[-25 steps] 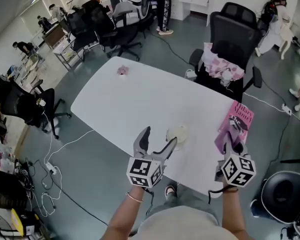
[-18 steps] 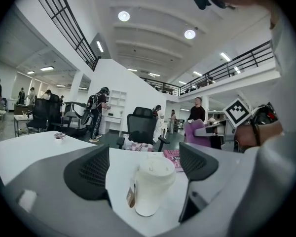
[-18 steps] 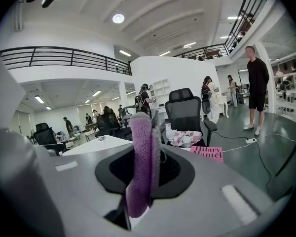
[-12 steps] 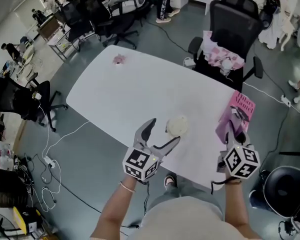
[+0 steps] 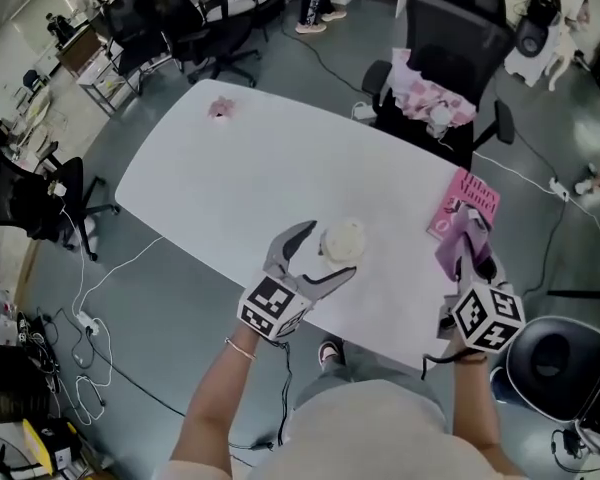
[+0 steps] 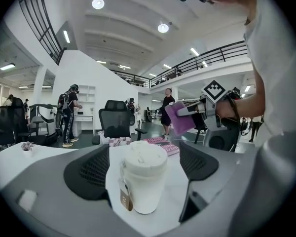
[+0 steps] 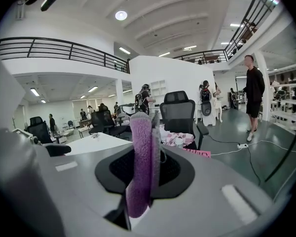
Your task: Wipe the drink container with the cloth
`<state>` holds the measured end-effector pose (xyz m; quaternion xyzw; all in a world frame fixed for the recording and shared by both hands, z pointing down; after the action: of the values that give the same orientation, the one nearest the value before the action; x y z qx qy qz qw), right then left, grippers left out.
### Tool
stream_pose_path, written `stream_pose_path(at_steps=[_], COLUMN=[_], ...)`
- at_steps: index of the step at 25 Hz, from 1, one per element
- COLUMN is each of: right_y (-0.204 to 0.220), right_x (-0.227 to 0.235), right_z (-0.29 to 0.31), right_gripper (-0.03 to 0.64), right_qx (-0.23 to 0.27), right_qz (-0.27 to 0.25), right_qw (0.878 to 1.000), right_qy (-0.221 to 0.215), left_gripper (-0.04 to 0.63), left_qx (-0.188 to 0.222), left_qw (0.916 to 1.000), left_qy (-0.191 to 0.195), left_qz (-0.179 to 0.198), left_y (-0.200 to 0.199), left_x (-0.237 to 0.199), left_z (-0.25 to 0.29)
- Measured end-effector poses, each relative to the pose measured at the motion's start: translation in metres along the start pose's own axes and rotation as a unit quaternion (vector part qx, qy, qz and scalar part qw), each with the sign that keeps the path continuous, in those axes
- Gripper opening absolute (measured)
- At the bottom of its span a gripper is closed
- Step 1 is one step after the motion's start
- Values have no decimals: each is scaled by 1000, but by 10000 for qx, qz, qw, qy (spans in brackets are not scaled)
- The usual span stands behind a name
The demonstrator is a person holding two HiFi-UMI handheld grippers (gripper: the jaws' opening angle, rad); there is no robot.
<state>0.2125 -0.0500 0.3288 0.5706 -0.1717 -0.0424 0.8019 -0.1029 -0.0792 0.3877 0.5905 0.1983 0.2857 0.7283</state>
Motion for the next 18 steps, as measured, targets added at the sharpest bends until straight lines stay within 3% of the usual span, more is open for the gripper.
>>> stream_pose_path(at_steps=[8, 18], right_y=[-2, -1], right_x=[2, -3], right_z=[-1, 5], right_gripper=[69, 69], right_qx=[-20, 30], right_qz=[40, 154], right_qw=[10000, 9996], right_qy=[-30, -251], left_gripper=[445, 414], left_qx=[-295, -354], left_qw=[9995, 9990], left_qy=[76, 238], left_qz=[74, 158], left_y=[18, 23], left_x=[-2, -3], left_z=[11, 18])
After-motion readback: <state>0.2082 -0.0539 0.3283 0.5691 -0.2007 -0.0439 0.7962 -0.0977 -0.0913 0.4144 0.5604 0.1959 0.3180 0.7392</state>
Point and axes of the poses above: the fingertips, and each gripper's own axes: z forward along the fingers, x to its right, y out of its underside, the point moved 9 cm from there along -z, backward along the fingers, and after that the axes turned 13 degrees about -y, right-handed, at the moved point
